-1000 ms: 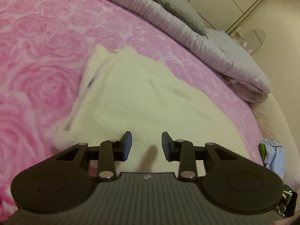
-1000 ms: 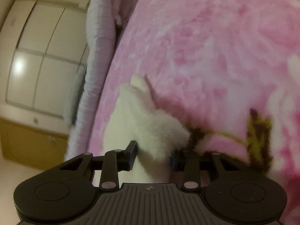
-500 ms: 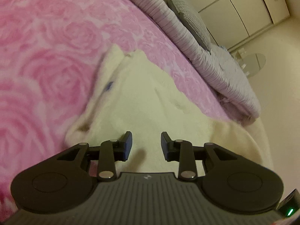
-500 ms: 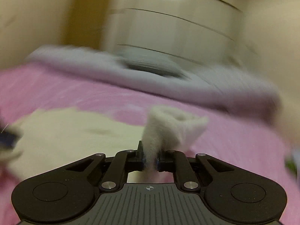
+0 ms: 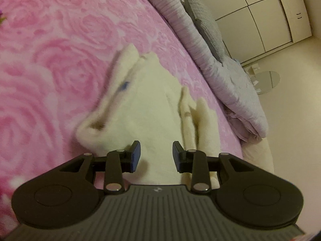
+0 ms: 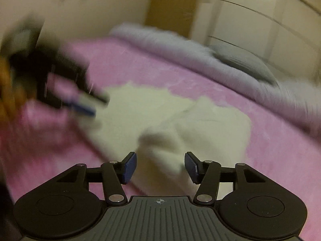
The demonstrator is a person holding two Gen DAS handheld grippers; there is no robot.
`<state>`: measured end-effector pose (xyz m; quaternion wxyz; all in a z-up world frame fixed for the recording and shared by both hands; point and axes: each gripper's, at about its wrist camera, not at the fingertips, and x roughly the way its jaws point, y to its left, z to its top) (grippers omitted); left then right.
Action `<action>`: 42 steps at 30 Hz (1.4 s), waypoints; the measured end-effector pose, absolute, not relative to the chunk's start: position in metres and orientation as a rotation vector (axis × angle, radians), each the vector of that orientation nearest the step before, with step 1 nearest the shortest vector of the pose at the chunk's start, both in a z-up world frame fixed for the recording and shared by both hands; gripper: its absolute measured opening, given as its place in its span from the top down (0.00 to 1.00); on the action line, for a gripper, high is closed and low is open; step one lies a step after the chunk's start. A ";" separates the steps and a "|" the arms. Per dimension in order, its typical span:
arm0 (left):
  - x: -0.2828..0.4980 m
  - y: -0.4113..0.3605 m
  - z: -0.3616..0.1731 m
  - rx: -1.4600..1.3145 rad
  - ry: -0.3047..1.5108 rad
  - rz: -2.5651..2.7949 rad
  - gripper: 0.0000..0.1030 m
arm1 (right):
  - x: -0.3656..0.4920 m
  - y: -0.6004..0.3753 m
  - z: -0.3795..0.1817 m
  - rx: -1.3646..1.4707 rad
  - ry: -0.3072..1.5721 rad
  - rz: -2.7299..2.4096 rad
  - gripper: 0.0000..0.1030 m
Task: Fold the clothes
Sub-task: 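Grasp the sweater edge with the right gripper while the left gripper grasps beside it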
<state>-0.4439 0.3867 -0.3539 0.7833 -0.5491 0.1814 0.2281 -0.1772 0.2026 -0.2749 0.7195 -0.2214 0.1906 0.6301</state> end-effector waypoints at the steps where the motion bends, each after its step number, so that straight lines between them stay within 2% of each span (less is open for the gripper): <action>1: -0.440 0.387 -0.354 -1.187 0.393 0.483 0.71 | -0.162 0.192 -0.265 -0.381 0.479 1.379 0.47; 5: -0.417 0.391 -0.360 -1.216 0.406 0.427 0.65 | -0.074 0.165 -0.271 0.070 0.862 1.108 0.47; 7: -0.404 0.394 -0.369 -1.269 0.417 0.391 0.64 | -0.034 0.163 -0.290 0.162 1.023 0.947 0.47; 10: -0.385 0.399 -0.374 -1.311 0.421 0.345 0.61 | -0.011 0.180 -0.310 0.134 1.120 0.849 0.48; 12: -0.372 0.405 -0.377 -1.333 0.420 0.318 0.55 | -0.008 0.195 -0.311 0.077 1.106 0.870 0.48; 23: -0.304 0.426 -0.383 -1.338 0.501 0.211 0.51 | 0.015 0.237 -0.317 -0.087 1.064 1.017 0.48; 27: -0.282 0.425 -0.382 -1.304 0.528 0.157 0.51 | 0.025 0.244 -0.320 -0.136 1.067 1.115 0.51; 29: -0.273 0.423 -0.381 -1.280 0.537 0.119 0.51 | 0.027 0.246 -0.323 -0.137 1.064 1.159 0.57; 30: -0.269 0.423 -0.379 -1.261 0.544 0.109 0.52 | 0.027 0.247 -0.322 -0.128 1.069 1.186 0.63; 31: -0.270 0.424 -0.377 -1.245 0.541 0.101 0.61 | 0.026 0.248 -0.322 -0.119 1.075 1.205 0.68; 32: -0.273 0.426 -0.374 -1.230 0.533 0.092 0.73 | 0.025 0.250 -0.321 -0.118 1.077 1.219 0.69; 34: -0.283 0.430 -0.365 -1.187 0.508 0.082 0.80 | 0.019 0.254 -0.316 -0.134 1.056 1.237 0.70; 39: -0.334 0.448 -0.331 -1.034 0.433 0.155 0.83 | -0.003 0.271 -0.296 -0.097 1.024 1.367 0.70; 42: -0.369 0.464 -0.329 -1.009 0.436 0.231 0.83 | -0.030 0.295 -0.291 -0.167 1.020 1.419 0.70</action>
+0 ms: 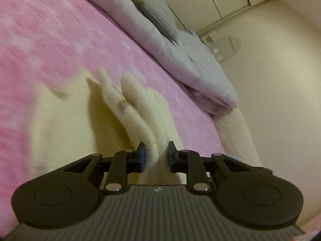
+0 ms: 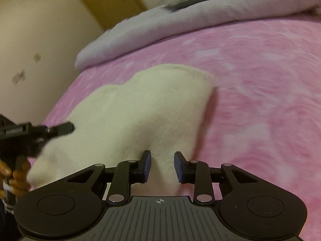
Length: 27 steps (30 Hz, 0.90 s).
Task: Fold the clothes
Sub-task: 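Grasp the sweater edge with the right gripper while the left gripper grasps beside it, then lift the sweater edge with both grippers and fold it over the body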
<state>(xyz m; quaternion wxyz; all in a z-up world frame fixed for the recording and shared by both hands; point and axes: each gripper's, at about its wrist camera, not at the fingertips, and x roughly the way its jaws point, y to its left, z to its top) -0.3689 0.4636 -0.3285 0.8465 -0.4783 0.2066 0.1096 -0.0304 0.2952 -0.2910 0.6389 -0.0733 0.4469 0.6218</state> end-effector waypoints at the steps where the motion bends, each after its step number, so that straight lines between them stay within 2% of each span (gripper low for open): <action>1: -0.378 0.469 -0.333 -1.017 0.445 0.251 0.83 | -0.039 0.302 -0.291 -0.189 1.012 1.430 0.70; 7: -0.396 0.482 -0.363 -1.081 0.468 0.287 0.84 | -0.076 0.324 -0.288 -0.329 0.930 1.417 0.70; 13: -0.408 0.484 -0.346 -1.008 0.419 0.288 0.84 | -0.085 0.327 -0.284 -0.328 0.941 1.442 0.70; 18: -0.422 0.492 -0.365 -1.046 0.436 0.335 0.85 | -0.109 0.338 -0.286 -0.385 0.892 1.464 0.70; 27: -0.424 0.494 -0.375 -1.144 0.411 0.308 0.80 | -0.076 0.305 -0.278 -0.195 0.950 1.333 0.69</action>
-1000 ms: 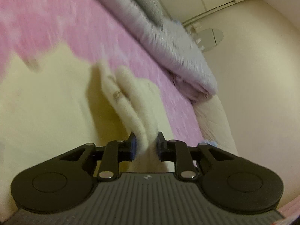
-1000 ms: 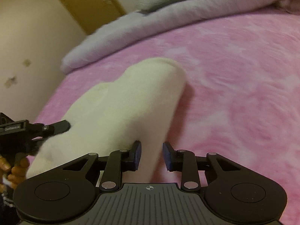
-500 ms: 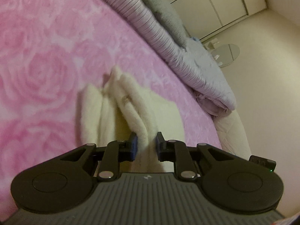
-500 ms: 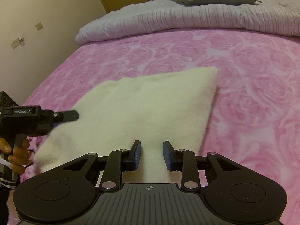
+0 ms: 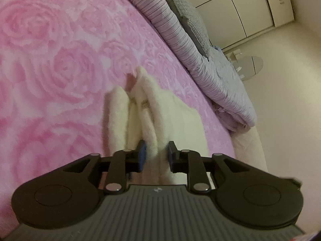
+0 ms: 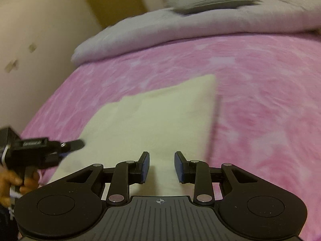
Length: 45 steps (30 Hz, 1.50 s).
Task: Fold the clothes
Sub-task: 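Lift the sweater edge with both grippers and fold it over the body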
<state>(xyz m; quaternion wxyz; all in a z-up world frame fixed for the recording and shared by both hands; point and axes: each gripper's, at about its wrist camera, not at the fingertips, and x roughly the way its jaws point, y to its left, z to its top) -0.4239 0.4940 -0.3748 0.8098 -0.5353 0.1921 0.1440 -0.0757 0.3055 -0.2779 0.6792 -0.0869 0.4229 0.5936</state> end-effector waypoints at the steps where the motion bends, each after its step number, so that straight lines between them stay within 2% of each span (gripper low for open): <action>1: -0.421 0.493 -0.375 -1.151 0.416 0.298 0.79 | -0.072 0.302 -0.282 -0.177 0.973 1.323 0.69; 4: -0.410 0.487 -0.375 -1.132 0.437 0.271 0.79 | -0.071 0.298 -0.292 -0.159 0.993 1.303 0.69; 5: -0.410 0.487 -0.372 -1.112 0.435 0.274 0.84 | -0.072 0.299 -0.293 -0.153 0.994 1.306 0.69; 7: -0.411 0.487 -0.362 -1.066 0.427 0.288 0.87 | -0.074 0.302 -0.293 -0.141 1.002 1.313 0.69; 12: -0.424 0.484 -0.341 -0.974 0.408 0.300 0.88 | -0.081 0.308 -0.289 -0.142 1.000 1.355 0.69; 16: -0.428 0.489 -0.367 -0.986 0.464 0.340 0.87 | -0.095 0.315 -0.289 -0.200 0.958 1.369 0.68; 20: -0.435 0.497 -0.395 -1.131 0.391 0.333 0.82 | -0.111 0.319 -0.292 -0.279 0.876 1.385 0.64; 23: -0.436 0.494 -0.382 -1.102 0.405 0.362 0.79 | -0.107 0.311 -0.298 -0.197 0.873 1.410 0.49; 24: -0.439 0.494 -0.378 -1.109 0.406 0.379 0.76 | -0.103 0.306 -0.299 -0.137 0.899 1.423 0.37; 25: -0.442 0.493 -0.373 -1.116 0.407 0.396 0.69 | -0.098 0.301 -0.300 -0.077 0.925 1.435 0.28; 27: -0.454 0.492 -0.368 -1.158 0.365 0.415 0.67 | -0.085 0.286 -0.299 0.051 0.980 1.414 0.26; 29: -0.464 0.490 -0.368 -1.213 0.323 0.402 0.59 | -0.069 0.270 -0.303 0.180 1.048 1.377 0.22; 36: -0.455 0.491 -0.387 -1.267 0.403 0.364 0.54 | -0.035 0.231 -0.361 0.515 1.409 1.212 0.21; 37: -0.455 0.492 -0.389 -1.277 0.400 0.362 0.52 | -0.035 0.231 -0.364 0.539 1.413 1.210 0.21; 40: -0.449 0.497 -0.391 -1.226 0.442 0.384 0.37 | -0.037 0.239 -0.367 0.544 1.419 1.226 0.21; 45: -0.443 0.503 -0.392 -1.197 0.478 0.346 0.37 | -0.042 0.266 -0.368 0.480 1.458 1.262 0.21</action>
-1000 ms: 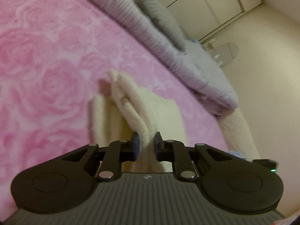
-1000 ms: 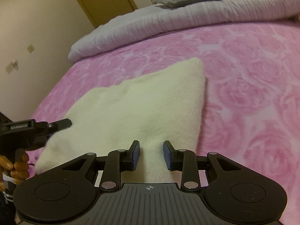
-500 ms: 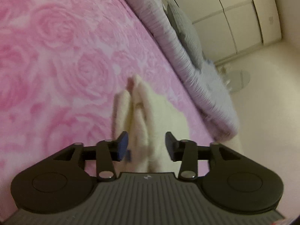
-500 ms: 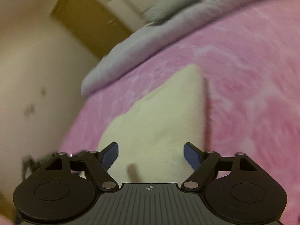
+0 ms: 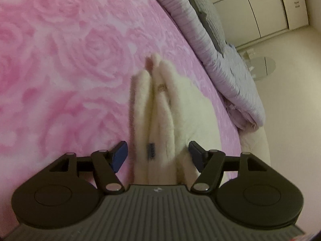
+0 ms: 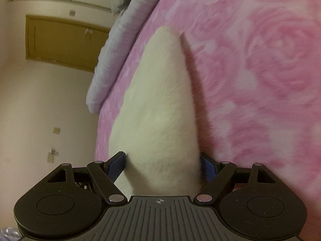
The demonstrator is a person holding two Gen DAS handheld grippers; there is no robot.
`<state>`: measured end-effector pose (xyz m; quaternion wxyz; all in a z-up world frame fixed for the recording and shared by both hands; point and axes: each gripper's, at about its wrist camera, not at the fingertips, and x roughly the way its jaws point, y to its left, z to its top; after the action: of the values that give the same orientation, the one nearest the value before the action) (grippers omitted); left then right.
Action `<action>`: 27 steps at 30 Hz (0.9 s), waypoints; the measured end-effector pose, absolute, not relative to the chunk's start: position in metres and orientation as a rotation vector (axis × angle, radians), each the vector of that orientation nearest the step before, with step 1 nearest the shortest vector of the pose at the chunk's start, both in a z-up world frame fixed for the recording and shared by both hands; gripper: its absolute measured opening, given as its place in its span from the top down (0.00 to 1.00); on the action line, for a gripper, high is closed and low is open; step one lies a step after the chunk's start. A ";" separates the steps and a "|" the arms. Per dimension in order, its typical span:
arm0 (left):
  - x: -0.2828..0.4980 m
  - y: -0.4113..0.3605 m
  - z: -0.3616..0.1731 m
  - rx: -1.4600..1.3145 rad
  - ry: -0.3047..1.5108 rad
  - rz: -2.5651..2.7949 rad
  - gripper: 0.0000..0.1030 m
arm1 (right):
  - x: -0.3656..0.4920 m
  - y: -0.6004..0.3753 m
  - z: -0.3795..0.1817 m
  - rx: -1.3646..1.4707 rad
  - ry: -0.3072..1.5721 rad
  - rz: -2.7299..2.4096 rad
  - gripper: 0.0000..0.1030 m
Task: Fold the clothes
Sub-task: 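Lift the sweater edge with both grippers and fold it over the body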
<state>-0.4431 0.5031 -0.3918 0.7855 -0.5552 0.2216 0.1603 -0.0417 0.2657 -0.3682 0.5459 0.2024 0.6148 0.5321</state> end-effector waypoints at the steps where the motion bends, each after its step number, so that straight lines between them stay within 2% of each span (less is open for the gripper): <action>1: -0.441 0.502 -0.394 -1.212 0.474 0.332 0.42 | -0.043 0.271 -0.369 0.470 1.461 1.264 0.23; 2: -0.439 0.502 -0.397 -1.228 0.470 0.318 0.52 | -0.044 0.276 -0.371 0.460 1.463 1.267 0.27; 4: -0.435 0.498 -0.398 -1.255 0.460 0.296 0.57 | -0.040 0.274 -0.370 0.453 1.475 1.259 0.42; 7: -0.436 0.490 -0.391 -1.235 0.451 0.296 0.64 | -0.037 0.271 -0.366 0.438 1.483 1.262 0.51; 14: -0.460 0.426 -0.373 -1.255 0.463 0.246 0.65 | -0.041 0.233 -0.342 0.405 1.483 1.299 0.52; 19: -0.495 0.362 -0.388 -1.314 0.514 0.232 0.64 | -0.058 0.165 -0.337 0.314 1.506 1.301 0.48; 21: -0.504 0.353 -0.388 -1.337 0.497 0.262 0.63 | -0.064 0.154 -0.335 0.246 1.486 1.285 0.43; 24: -0.501 0.354 -0.362 -1.251 0.520 0.339 0.62 | -0.071 0.148 -0.320 0.156 1.419 1.288 0.39; 27: -0.493 0.361 -0.331 -1.124 0.506 0.382 0.61 | -0.074 0.155 -0.292 0.021 1.288 1.306 0.39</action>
<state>-0.4932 0.3606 -0.3310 0.7990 -0.5237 0.2357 0.1782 -0.0736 0.1546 -0.2920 0.6080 0.0090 0.5576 0.5651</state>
